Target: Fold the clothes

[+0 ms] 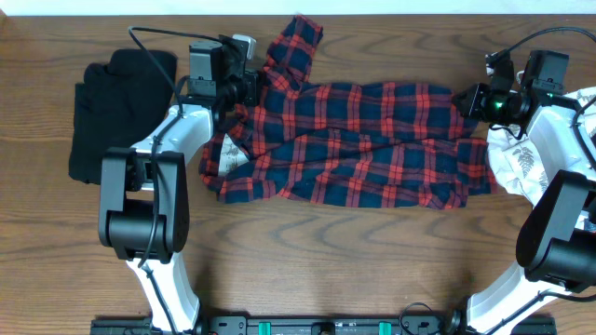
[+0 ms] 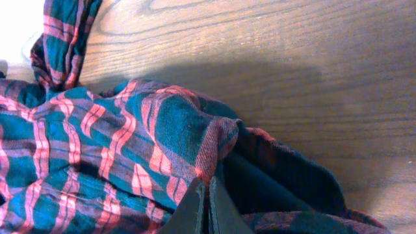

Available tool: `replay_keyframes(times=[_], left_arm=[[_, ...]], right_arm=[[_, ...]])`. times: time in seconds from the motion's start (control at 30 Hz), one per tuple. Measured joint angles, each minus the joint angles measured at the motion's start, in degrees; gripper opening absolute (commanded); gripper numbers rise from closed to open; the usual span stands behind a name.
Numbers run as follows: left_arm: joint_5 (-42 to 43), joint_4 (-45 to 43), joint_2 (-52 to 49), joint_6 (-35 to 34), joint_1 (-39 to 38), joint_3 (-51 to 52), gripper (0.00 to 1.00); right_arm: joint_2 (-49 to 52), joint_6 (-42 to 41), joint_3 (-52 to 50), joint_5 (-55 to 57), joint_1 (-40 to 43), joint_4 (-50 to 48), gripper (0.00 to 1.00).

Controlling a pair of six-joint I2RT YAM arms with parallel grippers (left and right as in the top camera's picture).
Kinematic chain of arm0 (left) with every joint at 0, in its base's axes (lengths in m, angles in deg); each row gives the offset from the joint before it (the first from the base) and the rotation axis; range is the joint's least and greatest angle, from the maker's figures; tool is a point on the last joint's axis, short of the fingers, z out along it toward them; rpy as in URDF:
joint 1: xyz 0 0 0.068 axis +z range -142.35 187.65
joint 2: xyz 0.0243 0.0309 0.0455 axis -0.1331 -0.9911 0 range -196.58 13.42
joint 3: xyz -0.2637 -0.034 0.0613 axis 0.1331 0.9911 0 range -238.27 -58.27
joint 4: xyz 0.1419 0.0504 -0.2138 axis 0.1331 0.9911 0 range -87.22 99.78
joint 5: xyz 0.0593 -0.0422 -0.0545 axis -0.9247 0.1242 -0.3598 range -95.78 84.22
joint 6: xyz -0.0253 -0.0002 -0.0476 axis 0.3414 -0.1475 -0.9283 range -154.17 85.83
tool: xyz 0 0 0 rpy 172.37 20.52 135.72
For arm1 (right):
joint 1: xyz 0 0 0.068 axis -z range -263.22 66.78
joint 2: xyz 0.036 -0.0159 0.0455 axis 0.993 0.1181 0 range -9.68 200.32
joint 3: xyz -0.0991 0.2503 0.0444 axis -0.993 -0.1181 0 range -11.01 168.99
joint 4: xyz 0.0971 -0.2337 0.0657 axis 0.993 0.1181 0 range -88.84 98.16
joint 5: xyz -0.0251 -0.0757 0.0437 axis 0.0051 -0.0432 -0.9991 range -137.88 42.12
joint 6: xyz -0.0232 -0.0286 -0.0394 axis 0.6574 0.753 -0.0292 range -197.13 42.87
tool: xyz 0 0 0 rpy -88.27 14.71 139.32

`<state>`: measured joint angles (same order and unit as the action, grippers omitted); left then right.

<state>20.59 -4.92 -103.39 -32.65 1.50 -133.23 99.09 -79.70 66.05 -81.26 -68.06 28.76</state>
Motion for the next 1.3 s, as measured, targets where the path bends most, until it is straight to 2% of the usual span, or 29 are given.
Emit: replay_keyframes(times=[0.07,0.1,0.13,0.53,1.03,1.3], left_arm=[[0.0,0.0,-0.2,0.0,0.0,0.0,0.19],[0.0,0.0,-0.3,0.0,0.0,0.0,0.09],[-0.1,0.1,-0.3,-0.3,0.0,0.0,0.06],[-0.2,1.6,-0.3,0.0,0.0,0.0,0.06],[-0.2,18.0,11.7,-6.3,6.1,0.0,0.06],[0.0,23.7,12.9,-7.6,5.7,0.0,0.06]], right_arm=[[0.0,0.0,0.0,0.0,0.0,0.0,0.04],[0.0,0.0,0.0,0.0,0.0,-0.1,0.04],[0.0,0.0,0.0,0.0,0.0,-0.1,0.04],[0.0,0.0,0.0,0.0,0.0,-0.2,0.03],[0.0,-0.5,0.0,-4.7,5.0,5.2,0.02],[0.0,-0.6,0.0,-5.4,5.8,9.3,0.01]])
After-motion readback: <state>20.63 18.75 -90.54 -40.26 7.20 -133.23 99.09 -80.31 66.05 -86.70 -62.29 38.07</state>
